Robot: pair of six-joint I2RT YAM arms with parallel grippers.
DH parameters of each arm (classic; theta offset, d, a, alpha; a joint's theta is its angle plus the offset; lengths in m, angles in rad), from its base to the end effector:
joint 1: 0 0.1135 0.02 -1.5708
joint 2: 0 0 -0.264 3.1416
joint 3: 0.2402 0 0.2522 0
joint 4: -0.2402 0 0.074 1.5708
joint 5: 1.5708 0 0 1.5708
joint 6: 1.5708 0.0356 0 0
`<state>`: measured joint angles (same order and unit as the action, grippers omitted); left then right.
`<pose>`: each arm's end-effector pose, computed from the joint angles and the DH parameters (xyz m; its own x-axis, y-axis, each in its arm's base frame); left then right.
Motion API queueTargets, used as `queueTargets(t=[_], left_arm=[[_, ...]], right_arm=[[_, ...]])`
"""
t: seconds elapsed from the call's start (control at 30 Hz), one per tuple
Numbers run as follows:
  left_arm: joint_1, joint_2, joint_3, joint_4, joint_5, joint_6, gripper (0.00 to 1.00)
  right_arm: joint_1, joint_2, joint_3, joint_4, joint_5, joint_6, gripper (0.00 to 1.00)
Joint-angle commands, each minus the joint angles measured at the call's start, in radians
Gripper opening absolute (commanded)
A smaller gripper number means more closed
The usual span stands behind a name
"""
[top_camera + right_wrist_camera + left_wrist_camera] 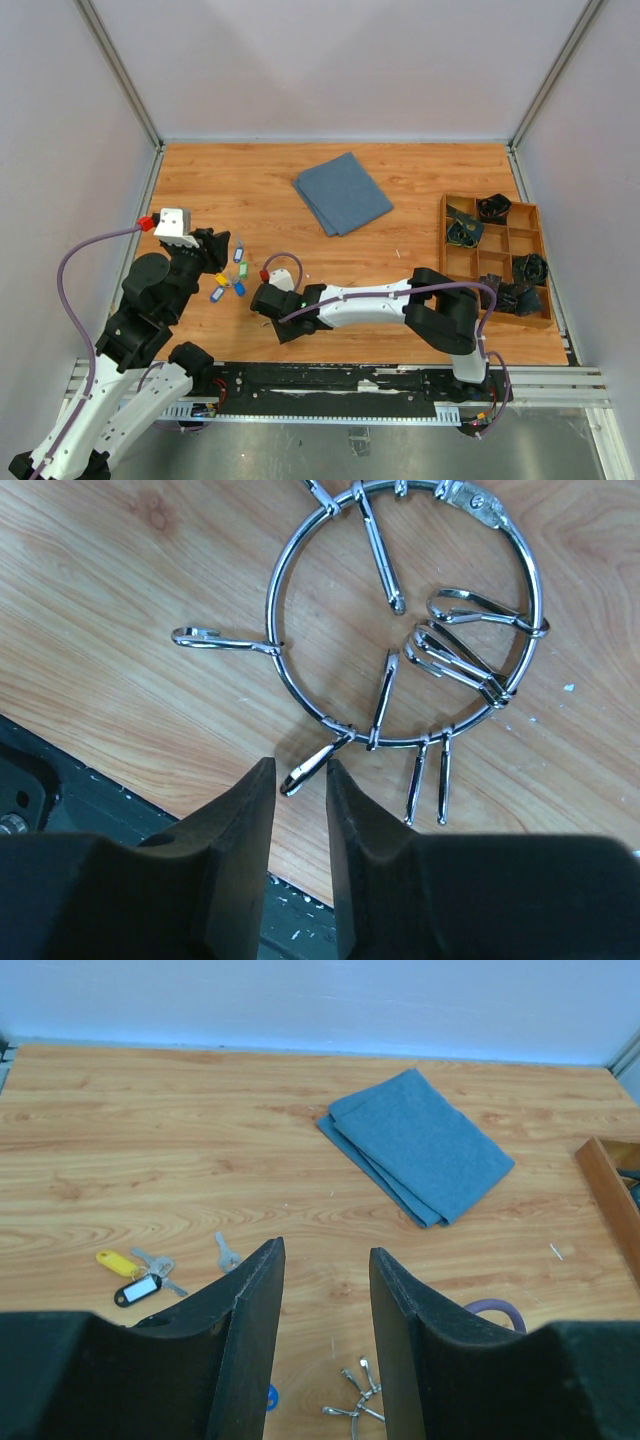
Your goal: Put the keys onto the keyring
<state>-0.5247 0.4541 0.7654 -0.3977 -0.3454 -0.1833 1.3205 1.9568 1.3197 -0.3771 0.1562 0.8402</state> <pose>0.0966 -0.0420 0.3522 -0.1061 -0.1367 -0.9849 0.1628 0.9747 -0.1529 0.1068 0.3955 0.1679 -0.8380 -0.3074 -0.4509 -0.4684 0.8291 0.3053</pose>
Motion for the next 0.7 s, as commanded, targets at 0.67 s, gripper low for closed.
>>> queueTargets(t=[0.67], left_arm=[[0.006,0.032,-0.002,0.123,0.325,0.138,0.64]], right_arm=[[-0.265,-0.589,-0.349,-0.019,-0.285,-0.541,0.0]])
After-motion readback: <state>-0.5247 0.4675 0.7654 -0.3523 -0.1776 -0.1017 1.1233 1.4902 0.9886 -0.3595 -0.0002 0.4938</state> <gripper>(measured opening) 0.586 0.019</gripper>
